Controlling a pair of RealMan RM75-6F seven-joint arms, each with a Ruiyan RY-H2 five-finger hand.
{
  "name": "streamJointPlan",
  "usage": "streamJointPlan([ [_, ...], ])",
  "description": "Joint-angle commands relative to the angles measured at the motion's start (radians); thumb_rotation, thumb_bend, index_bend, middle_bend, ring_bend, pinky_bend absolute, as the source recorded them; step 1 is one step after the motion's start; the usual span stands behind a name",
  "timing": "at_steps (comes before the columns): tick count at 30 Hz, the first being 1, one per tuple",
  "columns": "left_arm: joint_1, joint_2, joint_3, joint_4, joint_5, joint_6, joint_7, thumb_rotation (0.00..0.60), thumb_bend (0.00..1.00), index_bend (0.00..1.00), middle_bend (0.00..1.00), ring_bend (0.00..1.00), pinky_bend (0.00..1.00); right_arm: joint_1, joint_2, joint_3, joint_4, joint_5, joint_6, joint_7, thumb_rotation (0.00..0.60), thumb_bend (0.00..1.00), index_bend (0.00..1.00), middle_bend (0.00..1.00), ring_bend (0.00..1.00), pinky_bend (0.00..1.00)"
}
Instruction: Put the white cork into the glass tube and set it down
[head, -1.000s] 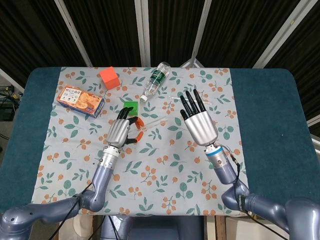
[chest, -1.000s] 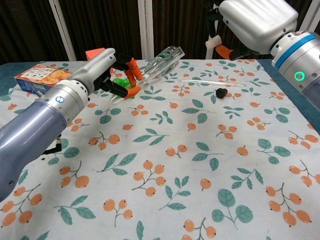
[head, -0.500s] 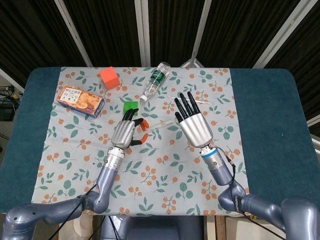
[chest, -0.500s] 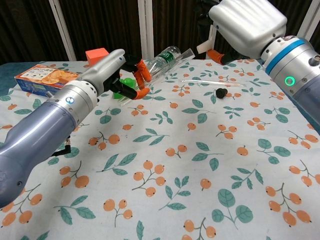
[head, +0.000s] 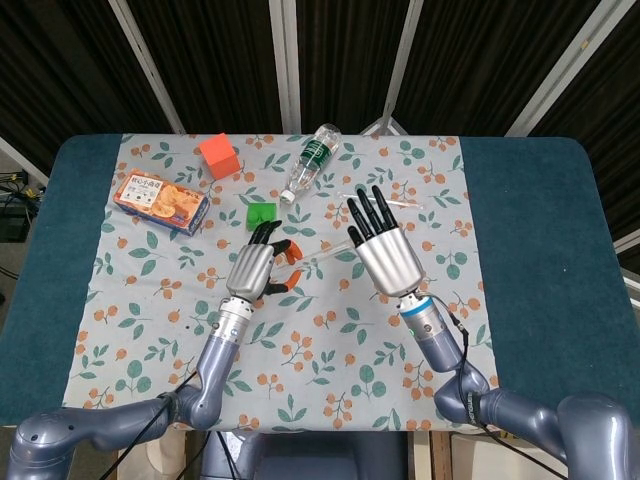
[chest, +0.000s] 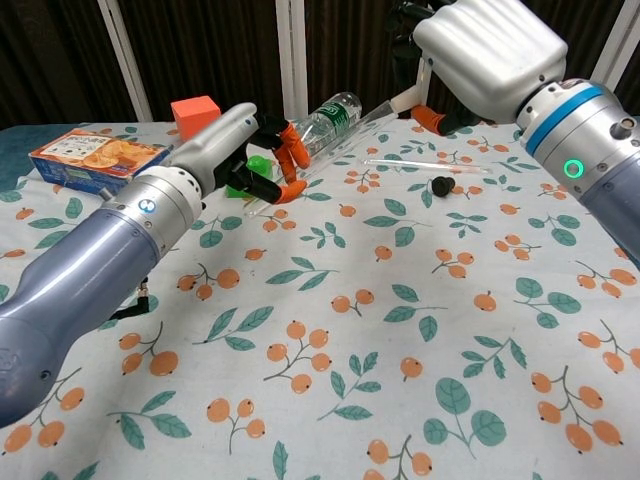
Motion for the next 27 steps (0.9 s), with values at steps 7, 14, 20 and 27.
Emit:
streamJointPlan([
  [7,0.0,-0.007,-0.005,0.002,-0.007,0.001,0.001,0.6,0.75,0.53,0.59,0.09,0.0,-0.005,-0.006,-0.007,-0.005,0.004,0.004,-0.003,0.6,0.44,0.56,0.21,0.03,0.02],
  [14,-0.002,-0.008,-0.008,0.004,-0.012,-0.005,0.001,0.6,0.75,0.53,0.59,0.09,0.0,-0.007,-0.013,-0.015,-0.003,0.003,0.003,-0.006,0.6,0.44,0.56,0.21,0.03,0.02],
  [20,-0.006,-0.012,-0.011,0.009,-0.014,-0.01,-0.002,0.6,0.75,0.53,0.59,0.09,0.0,-0.004,-0.018,-0.015,0.006,0.004,0.001,-0.007,0.6,0.44,0.56,0.21,0.03,0.02],
  [27,-0.007,-0.022,-0.009,0.012,-0.015,-0.011,-0.005,0.6,0.75,0.53,0.59,0.09,0.0,-0.004,-0.024,-0.022,0.013,-0.002,0.004,-0.012,0.6,0.44,0.56,0.21,0.03,0.02],
])
